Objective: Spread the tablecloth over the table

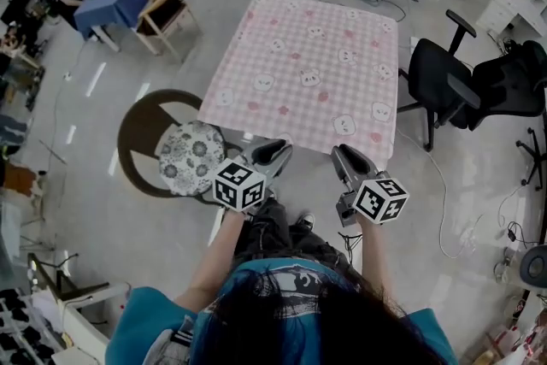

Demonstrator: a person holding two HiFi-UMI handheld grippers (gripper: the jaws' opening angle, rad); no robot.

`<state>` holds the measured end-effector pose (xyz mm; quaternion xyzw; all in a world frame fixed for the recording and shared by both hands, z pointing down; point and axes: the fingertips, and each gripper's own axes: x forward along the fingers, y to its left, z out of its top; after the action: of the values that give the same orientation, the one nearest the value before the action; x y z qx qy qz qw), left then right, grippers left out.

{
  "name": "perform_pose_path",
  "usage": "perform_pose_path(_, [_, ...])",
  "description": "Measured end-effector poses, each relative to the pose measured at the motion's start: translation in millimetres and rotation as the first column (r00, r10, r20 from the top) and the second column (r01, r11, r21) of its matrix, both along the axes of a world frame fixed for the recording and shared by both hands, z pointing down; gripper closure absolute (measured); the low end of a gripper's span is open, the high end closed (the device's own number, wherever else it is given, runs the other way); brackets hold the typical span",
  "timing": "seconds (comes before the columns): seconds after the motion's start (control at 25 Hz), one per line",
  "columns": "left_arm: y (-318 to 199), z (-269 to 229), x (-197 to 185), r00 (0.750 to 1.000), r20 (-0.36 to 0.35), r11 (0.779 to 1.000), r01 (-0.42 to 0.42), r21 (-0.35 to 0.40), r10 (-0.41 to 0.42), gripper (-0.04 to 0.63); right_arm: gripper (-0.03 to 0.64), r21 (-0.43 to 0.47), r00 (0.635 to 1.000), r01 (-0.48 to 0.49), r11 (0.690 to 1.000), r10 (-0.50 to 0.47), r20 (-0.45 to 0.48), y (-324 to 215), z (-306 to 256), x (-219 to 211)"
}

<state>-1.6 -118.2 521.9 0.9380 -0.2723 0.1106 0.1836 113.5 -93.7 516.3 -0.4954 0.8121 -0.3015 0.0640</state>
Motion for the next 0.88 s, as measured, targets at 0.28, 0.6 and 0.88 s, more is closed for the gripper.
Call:
perform_pose_path(0.28, [14, -45, 3, 0.996, -0.066, 0.998, -0.049, 0.051, 0.052, 0.512, 0.534, 0.065, 0.998, 0.056, 0.996, -0.057, 0.003, 11, -26, -33])
perform_pose_path(0.6, [25, -74, -18, 0.992, -0.08, 0.987, -0.089, 0.132, 0.1, 0.55, 0.569, 0.108, 0.997, 0.073, 0.991, -0.068, -0.044, 14, -52, -70])
perform_pose_path(0.88, [26, -75, -43, 0.987, -0.093, 0.982, -0.115, 0.147, 0.129, 0.583, 0.614, 0.16, 0.994, 0.065, 0.985, -0.05, -0.1, 15, -67, -102])
